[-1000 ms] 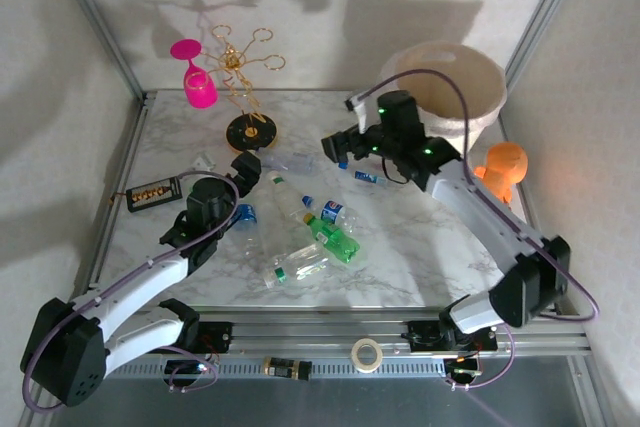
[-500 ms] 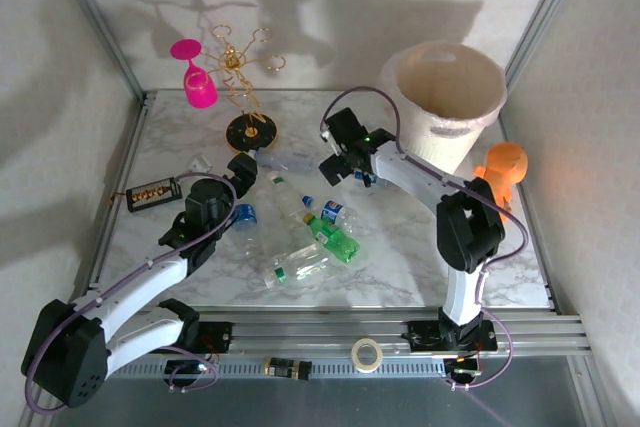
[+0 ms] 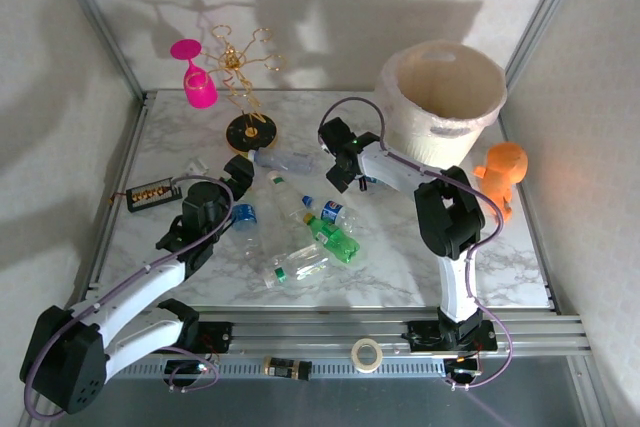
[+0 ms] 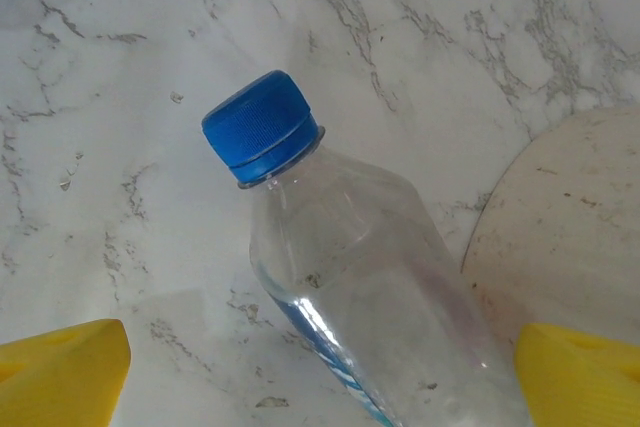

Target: Put the plastic bottles in the bin

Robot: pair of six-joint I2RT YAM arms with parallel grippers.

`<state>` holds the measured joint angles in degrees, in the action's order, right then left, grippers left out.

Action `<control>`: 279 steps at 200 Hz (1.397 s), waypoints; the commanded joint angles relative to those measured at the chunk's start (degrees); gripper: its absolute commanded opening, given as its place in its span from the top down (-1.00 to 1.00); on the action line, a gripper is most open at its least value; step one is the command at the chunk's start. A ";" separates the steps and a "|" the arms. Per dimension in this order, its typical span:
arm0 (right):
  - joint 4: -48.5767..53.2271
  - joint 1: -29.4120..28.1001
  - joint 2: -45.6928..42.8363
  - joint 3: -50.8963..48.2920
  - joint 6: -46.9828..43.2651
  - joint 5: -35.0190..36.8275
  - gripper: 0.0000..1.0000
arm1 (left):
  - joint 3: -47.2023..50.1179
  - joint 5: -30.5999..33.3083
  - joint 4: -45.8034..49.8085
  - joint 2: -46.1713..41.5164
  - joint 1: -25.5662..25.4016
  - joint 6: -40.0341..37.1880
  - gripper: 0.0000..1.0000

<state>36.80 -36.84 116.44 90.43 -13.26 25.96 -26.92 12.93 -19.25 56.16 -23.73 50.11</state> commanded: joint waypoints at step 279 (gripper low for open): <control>-6.93 4.00 -2.09 -6.55 1.08 -13.95 0.11 | 2.48 -0.36 0.83 -2.31 0.97 2.56 -0.99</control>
<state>31.92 -33.15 118.54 85.27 -11.40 13.69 -24.80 12.91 -17.93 54.04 -23.35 52.36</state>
